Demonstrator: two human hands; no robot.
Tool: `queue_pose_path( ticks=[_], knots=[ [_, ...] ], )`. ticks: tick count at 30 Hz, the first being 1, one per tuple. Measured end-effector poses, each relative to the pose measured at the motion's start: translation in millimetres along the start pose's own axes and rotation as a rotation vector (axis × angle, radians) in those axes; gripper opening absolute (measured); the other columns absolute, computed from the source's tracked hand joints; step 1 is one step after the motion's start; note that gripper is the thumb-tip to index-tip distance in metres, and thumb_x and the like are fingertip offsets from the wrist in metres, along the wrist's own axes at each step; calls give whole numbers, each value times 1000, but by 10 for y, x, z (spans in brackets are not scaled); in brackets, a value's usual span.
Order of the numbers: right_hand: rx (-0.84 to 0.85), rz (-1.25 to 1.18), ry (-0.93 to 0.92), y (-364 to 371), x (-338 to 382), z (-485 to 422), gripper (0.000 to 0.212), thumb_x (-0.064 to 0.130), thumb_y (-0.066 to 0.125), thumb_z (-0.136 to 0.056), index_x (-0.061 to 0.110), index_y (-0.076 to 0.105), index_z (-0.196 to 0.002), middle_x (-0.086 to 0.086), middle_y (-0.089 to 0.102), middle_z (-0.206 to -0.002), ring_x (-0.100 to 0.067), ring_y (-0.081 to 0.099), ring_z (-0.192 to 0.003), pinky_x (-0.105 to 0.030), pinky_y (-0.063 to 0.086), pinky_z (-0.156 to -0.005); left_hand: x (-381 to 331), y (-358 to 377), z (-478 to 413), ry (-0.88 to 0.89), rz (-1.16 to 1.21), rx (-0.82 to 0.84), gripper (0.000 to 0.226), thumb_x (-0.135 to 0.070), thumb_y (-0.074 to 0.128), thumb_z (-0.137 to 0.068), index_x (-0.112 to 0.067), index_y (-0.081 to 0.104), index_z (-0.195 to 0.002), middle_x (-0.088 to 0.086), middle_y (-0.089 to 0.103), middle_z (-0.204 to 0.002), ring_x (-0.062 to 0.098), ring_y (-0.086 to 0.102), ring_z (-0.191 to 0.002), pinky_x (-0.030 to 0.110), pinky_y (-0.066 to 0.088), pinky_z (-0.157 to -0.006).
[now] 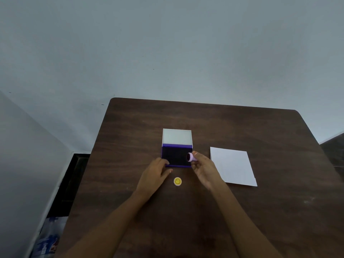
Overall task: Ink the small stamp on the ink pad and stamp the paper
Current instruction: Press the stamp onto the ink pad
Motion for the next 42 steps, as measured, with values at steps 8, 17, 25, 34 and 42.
queue_pose_path(
  ticks=[8,17,25,34,42],
  knots=[
    [-64,1086,-470,456,135,-222,22,11,61,-84,3,65,-103,-16,64,-107,-26,60,-99,-24,44,-80,203,-76,-212,-11,-19,-56,76,-35,68,-75,-14,28,-137,10,36,-145,20,30,-133,26,15,-106],
    [-14,1458,-630,854,16,-341,22,14,56,-87,-1,62,-103,-18,64,-111,-25,57,-99,-25,40,-83,388,107,-369,-10,-231,17,88,-55,53,-80,-16,5,-142,6,9,-155,17,6,-142,32,-6,-111],
    [18,1609,-602,899,-5,-367,22,13,55,-88,-1,60,-105,-19,61,-112,-26,57,-99,-29,44,-88,464,186,-351,27,-326,44,85,-61,44,-81,-19,3,-142,3,8,-155,16,4,-142,37,-11,-110],
    [5,1807,-448,1026,-43,-471,25,14,55,-88,2,56,-110,-16,56,-118,-26,54,-106,-30,44,-93,464,210,-352,29,-368,32,81,-61,39,-82,-22,2,-142,1,9,-155,15,4,-142,38,-12,-110],
    [-33,1753,-556,1026,-131,-412,31,8,61,-83,3,54,-112,-13,55,-121,-25,51,-110,-32,45,-92,467,212,-342,30,-374,32,80,-59,40,-83,-23,-4,-140,2,9,-155,15,3,-141,39,-13,-109]
  ],
)
Point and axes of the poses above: each hand's wrist, its own z-axis away from the middle knuckle, its own y-axis out of the palm, x = y × z, the point moved 4 cm from there along -z, towards the middle knuckle
